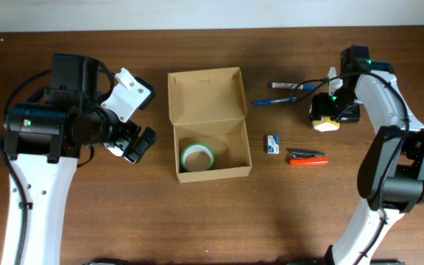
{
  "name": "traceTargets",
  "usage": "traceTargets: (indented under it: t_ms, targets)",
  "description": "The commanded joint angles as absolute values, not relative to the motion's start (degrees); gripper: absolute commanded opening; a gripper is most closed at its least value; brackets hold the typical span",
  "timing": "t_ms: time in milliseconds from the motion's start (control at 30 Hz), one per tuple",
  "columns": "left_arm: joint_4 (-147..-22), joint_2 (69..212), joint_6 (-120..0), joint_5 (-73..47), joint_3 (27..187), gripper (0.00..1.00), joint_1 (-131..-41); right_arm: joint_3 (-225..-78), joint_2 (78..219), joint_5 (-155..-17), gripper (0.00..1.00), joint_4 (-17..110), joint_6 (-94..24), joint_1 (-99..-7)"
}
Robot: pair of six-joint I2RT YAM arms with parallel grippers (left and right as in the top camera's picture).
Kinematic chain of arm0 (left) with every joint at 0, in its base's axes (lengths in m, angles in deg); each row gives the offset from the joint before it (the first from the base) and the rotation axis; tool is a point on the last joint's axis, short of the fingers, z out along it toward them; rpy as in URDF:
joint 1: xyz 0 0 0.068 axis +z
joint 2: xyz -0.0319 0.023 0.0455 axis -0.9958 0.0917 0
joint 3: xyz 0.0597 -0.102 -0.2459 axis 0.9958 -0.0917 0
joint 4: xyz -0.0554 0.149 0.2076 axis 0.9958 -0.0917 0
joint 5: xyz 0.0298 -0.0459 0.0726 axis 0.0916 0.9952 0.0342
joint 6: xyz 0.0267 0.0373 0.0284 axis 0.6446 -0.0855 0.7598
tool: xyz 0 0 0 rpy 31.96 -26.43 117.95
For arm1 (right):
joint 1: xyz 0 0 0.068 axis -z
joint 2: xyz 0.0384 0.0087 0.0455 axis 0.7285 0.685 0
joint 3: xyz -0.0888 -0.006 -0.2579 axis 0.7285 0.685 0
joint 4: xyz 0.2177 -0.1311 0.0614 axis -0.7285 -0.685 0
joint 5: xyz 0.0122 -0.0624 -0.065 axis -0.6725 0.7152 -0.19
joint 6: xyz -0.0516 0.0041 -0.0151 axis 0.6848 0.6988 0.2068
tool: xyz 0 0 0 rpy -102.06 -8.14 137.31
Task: Pack container
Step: 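Lift the yellow notepad with the right gripper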
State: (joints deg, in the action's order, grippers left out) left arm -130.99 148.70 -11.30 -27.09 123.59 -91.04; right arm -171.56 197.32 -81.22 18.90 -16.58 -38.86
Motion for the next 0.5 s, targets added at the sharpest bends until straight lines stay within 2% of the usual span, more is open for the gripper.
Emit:
traceTargets:
  t_ms: [0, 100, 333, 467]
  targets:
    - [-130.97, 148.43, -10.55, -26.87, 124.42, 1.0, -90.96, -172.72, 197.3, -82.4, 0.65, 18.15, -17.02, -38.99]
    - [-130.97, 148.43, -10.55, -26.87, 124.42, 1.0, -90.96, -172.94, 197.3, -83.08, 0.61, 17.5, -17.0, -39.23]
    - [-130.95, 148.43, -10.55, -26.87, 124.42, 1.0, -90.96, -173.97, 197.3, -83.21, 0.61, 16.47, -17.0, -41.46]
    - [-130.97, 148.43, -10.55, -26.87, 124.42, 1.0, -90.96, -173.97, 197.3, -83.21, 0.56, 16.97, -17.02, -42.27]
